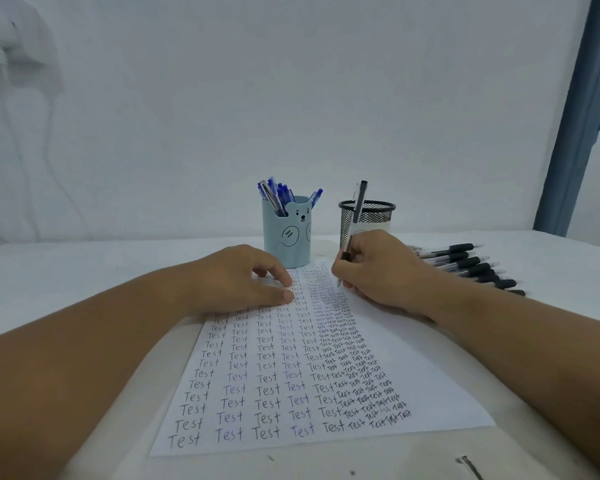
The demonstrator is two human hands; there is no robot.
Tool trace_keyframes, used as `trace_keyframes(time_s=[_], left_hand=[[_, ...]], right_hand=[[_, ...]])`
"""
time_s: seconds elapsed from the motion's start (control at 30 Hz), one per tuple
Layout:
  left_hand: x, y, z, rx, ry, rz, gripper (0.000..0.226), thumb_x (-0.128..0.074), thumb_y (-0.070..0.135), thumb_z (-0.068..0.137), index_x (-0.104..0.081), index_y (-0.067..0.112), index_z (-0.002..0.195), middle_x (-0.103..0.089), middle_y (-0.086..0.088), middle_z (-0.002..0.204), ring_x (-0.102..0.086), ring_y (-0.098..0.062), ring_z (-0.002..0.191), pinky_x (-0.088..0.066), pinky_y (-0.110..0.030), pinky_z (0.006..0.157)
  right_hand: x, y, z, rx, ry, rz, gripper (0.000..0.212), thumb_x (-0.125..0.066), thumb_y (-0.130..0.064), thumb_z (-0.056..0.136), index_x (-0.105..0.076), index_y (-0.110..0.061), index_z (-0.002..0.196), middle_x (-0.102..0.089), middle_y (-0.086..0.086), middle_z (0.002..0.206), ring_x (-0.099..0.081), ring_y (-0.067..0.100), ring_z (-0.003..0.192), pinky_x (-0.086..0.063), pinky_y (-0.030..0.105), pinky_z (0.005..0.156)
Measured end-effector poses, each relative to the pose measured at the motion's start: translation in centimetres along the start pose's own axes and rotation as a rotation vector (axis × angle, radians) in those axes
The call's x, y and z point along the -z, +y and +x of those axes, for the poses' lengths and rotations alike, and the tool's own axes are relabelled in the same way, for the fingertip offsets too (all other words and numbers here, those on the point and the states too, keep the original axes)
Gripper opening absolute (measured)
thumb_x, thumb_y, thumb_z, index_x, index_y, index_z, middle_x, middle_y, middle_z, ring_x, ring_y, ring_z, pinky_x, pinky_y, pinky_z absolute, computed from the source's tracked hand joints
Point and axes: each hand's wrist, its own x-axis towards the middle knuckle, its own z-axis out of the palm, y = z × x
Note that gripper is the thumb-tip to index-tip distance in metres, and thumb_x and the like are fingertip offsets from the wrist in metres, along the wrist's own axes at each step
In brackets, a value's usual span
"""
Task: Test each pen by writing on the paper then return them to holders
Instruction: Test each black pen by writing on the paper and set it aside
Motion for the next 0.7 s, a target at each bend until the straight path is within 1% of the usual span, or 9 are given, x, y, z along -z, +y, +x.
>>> trace_keyframes(time_s=[0.07,0.13,0.3,0.47,0.53,0.7], left_hand=[[-0.01,0.03,0.0,0.001,0.005,-0.004,0.024,-0.074,0.055,0.08,-0.072,0.044,0.101,-0.058,0.023,0.123,-0.051,0.006,0.11,-0.041,-0.033,0.108],[-0.03,-0.17,0.09,-0.007,0.009,-0.006,0.024,-0.075,0.056,0.08,-0.072,0.045,0.1,-0.059,0.023,0.122,-0.052,0.004,0.113,-0.042,-0.034,0.109],[-0.08,-0.27,0.15,-0.003,0.014,-0.015,0.023,-0.076,0.054,0.08,-0.072,0.044,0.1,-0.058,0.021,0.125,-0.051,0.004,0.113,-0.041,-0.035,0.11],[-0.04,-0.38,0.29,-0.018,0.011,-0.006,0.024,-0.075,0.056,0.079,-0.072,0.045,0.1,-0.059,0.021,0.125,-0.052,0.001,0.118,-0.041,-0.037,0.111],[-0.03,-0.39,0.27,-0.015,0.009,0.002,0.024,-0.074,0.056,0.08,-0.072,0.045,0.101,-0.058,0.021,0.127,-0.051,0.001,0.117,-0.04,-0.037,0.111],[-0.04,-0.44,0.31,-0.013,0.007,-0.001,0.024,-0.074,0.057,0.08,-0.072,0.045,0.101,-0.057,0.021,0.128,-0.051,-0.001,0.119,-0.04,-0.037,0.112]], right_hand=[[-0.04,-0.12,-0.12,0.011,-0.01,-0.027,0.017,-0.065,-0.02,0.089,-0.07,-0.005,0.083,-0.074,0.005,0.076,-0.057,0.011,0.061,-0.046,0.025,0.06],[-0.07,-0.16,-0.19,0.022,-0.021,-0.042,0.019,-0.064,-0.019,0.09,-0.07,-0.002,0.084,-0.074,0.005,0.075,-0.056,0.011,0.059,-0.046,0.025,0.06],[-0.08,-0.14,-0.24,0.04,-0.025,-0.067,0.021,-0.065,-0.019,0.09,-0.068,0.002,0.085,-0.075,0.01,0.079,-0.057,0.013,0.062,-0.047,0.028,0.062],[-0.04,-0.26,-0.26,0.05,-0.034,-0.081,0.022,-0.064,-0.02,0.09,-0.068,0.001,0.087,-0.075,0.011,0.081,-0.056,0.014,0.063,-0.046,0.028,0.061],[-0.04,-0.23,-0.3,0.048,-0.039,-0.071,0.021,-0.064,-0.02,0.09,-0.067,0.001,0.085,-0.075,0.011,0.081,-0.057,0.015,0.063,-0.047,0.028,0.062],[0.0,-0.23,-0.36,0.038,-0.036,-0.065,0.019,-0.065,-0.02,0.09,-0.068,-0.003,0.081,-0.076,0.005,0.076,-0.059,0.012,0.062,-0.047,0.025,0.059]])
